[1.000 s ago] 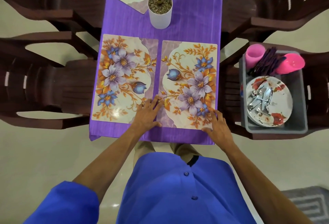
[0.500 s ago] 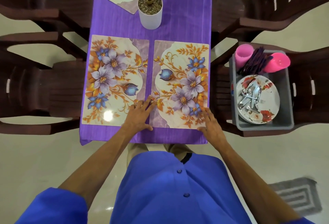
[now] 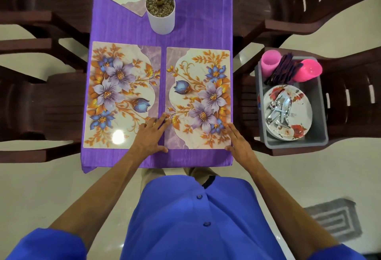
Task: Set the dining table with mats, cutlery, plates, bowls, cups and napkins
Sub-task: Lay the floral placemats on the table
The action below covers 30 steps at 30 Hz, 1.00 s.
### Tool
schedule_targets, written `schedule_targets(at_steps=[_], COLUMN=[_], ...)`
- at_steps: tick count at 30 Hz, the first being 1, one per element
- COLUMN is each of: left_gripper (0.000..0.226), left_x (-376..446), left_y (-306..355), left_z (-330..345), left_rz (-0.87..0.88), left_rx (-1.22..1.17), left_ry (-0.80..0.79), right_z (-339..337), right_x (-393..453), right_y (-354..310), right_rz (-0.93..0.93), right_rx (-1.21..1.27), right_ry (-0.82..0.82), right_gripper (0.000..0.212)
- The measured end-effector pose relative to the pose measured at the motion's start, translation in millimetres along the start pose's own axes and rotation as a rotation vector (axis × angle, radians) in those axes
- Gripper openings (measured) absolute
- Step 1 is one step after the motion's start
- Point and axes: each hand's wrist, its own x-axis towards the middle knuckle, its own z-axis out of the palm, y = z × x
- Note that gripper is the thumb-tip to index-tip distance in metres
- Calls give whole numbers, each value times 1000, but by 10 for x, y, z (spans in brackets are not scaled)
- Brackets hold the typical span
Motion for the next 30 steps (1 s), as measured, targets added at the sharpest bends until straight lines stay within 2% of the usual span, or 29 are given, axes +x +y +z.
schedule_targets(at_steps=[14,18,22,30], left_gripper=[122,131,142,110], left_x=[-12,16,-23,-109], left_y=[-20,-58,-236,-198], left_z=[-6,28,107,269], left_rz=[9,-26,-107,-75], left_rx=[-45,-117,-266,-159], left_ry=[29,36,126,99], right_z=[-24,-55,-65,-51], right_x=[13,17,31,37], right_y=[88,81,84,36], right_rz=[22,39,32,49], right_rx=[-56,-86,-110,-101], right_ry=[-27,-36,-29,3], right_gripper=[105,103,103,100])
